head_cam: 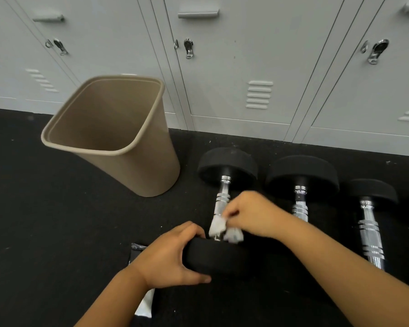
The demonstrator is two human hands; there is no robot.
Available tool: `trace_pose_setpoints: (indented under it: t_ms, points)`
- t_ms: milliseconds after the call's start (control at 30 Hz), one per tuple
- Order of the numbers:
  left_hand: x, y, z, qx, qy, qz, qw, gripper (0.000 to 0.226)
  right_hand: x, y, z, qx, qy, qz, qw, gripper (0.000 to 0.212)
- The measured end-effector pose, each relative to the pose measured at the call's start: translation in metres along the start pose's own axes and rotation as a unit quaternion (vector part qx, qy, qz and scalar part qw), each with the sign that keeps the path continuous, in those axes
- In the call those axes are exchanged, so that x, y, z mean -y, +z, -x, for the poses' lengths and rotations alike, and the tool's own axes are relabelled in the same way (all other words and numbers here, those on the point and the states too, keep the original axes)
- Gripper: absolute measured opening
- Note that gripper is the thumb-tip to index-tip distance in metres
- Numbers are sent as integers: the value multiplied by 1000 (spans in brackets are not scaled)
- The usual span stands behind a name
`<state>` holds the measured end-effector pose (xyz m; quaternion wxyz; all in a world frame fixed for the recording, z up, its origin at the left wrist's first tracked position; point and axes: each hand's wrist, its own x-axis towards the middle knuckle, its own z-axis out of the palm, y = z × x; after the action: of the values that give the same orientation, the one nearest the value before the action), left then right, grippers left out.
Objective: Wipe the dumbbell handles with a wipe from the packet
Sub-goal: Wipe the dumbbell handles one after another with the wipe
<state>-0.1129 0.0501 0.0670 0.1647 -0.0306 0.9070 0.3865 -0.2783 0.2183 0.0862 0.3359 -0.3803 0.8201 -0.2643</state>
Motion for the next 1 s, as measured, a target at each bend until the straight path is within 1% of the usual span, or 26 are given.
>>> trace_pose_setpoints:
  t_ms: [67, 100, 133, 200, 233, 300, 367, 400, 467, 500, 533, 567, 600, 667, 700, 733, 767, 833, 900, 967, 1000]
  points:
    - [0, 1, 0, -1, -2, 9, 1000, 58, -11, -10, -11, -155, 34, 10, 987, 20]
    - [0, 1, 1, 0, -4, 15, 1000, 58, -13, -11, -16, -206, 51, 33, 977, 22]
    - [0, 0, 1, 2, -6, 20, 1000, 58, -11, -8, -19, -225, 57, 65, 971, 24]
    - [0, -1, 1, 11, -9, 25, 1000, 57, -7, 9, -22, -204, 54, 122, 970, 26]
    - [0, -1, 0, 16, -10, 24, 1000, 57, -5, 18, -20, -191, 58, 123, 972, 26]
    - [-1, -2, -1, 23, -11, 23, 999, 58, -4, 29, -13, -180, 68, 70, 979, 20]
    - [-1, -3, -2, 27, -12, 25, 999, 58, -5, 34, -3, -155, 74, -11, 985, 11]
    - [-1, -3, -2, 28, -12, 26, 999, 58, -6, 34, 1, -114, 73, -39, 990, 9]
    - [-1, -3, -2, 30, -15, 30, 999, 59, -6, 32, 9, 9, 71, -46, 996, 14]
    - [0, -2, -2, 30, -17, 32, 999, 59, -7, 29, 9, 50, 79, -53, 994, 17]
    - [-1, -2, -2, 28, -17, 35, 999, 59, -9, 23, 7, 55, 96, -77, 991, 18]
    - [-1, -2, -2, 24, -14, 36, 999, 59, -13, 17, 4, 26, 116, -115, 986, 19]
    - [-1, -1, -2, 20, -11, 35, 999, 59, -18, 10, -2, -35, 144, -139, 979, 22]
    - [-1, -1, -2, 22, -11, 34, 999, 58, -25, 1, -13, -163, 194, -102, 962, 29]
    - [-1, -1, -2, 23, -12, 33, 999, 58, -27, 2, -18, -200, 207, -76, 955, 31]
    - [-2, -1, -2, 22, -12, 31, 999, 59, -24, 6, -21, -220, 217, -71, 948, 32]
    - [-2, -1, -2, 20, -11, 28, 999, 59, -24, 14, -27, -224, 225, -86, 944, 31]
    - [-3, -1, -2, 20, -10, 27, 999, 59, -23, 32, -35, -201, 241, -185, 931, 22]
    - [-3, 0, -2, 22, -9, 30, 999, 59, -24, 42, -35, -146, 269, -282, 909, 18]
    - [-3, -1, -2, 22, -11, 34, 999, 59, -24, 42, -27, -29, 297, -341, 891, 22]
    - [-3, -1, -2, 22, -13, 36, 999, 59, -23, 39, -20, 38, 299, -336, 892, 25]
